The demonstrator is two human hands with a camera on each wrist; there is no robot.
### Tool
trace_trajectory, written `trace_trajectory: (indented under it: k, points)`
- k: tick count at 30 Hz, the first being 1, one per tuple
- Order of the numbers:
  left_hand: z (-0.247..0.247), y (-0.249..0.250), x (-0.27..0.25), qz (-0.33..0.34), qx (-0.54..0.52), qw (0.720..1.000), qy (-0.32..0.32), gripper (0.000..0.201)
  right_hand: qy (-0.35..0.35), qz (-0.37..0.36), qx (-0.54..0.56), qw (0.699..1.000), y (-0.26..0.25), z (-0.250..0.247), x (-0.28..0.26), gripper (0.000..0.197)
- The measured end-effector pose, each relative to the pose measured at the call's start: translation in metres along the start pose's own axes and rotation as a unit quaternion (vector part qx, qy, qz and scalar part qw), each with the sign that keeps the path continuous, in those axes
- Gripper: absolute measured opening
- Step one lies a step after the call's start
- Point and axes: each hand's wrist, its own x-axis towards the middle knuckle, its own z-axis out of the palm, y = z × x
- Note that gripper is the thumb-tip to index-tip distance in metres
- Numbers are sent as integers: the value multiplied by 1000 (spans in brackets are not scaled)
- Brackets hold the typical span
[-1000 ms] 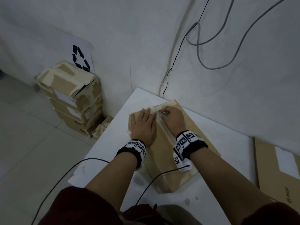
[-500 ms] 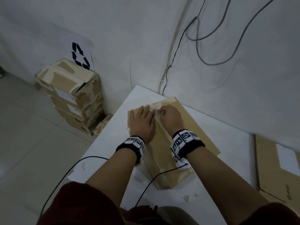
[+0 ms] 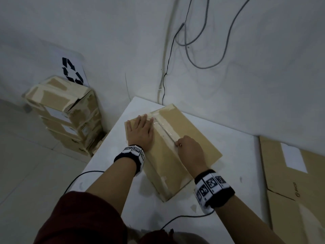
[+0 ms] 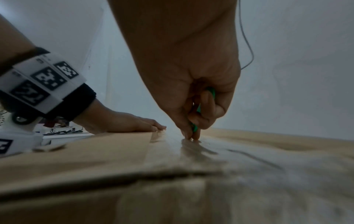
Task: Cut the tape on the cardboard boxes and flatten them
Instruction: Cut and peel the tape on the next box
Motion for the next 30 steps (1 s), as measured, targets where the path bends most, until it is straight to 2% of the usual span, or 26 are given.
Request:
trace_trajectory:
  k: [4,7,9,12,18,21,24,30]
  points:
    - [-2,9,-7,16,28,999,-31,52,18,12,18,1000,12,2,-15,25]
    - [4,34,-38,109,11,991,-72,56,17,15,1,1000,10,0,-15,25]
    - [10,47,-61,163,20,983,-82,65,14,14,-15,1000,8,-1,-14,26]
    - [15,47,-69,158,6,985,-63,77,21,22,-3,1000,6,-3,-16,26]
    - [11,47,-65,161,-3,986,-53,77,21,72,10,997,9,-11,-34,25]
    - [13,46,-64,150,-18,987,-57,65,18,107,4,994,19,-12,-52,24]
    - [16,45,-64,154,-32,987,-41,52,45,133,3,990,29,-11,-75,20]
    - [17,45,-63,166,-35,985,-40,52,73,181,15,981,36,-12,-106,24]
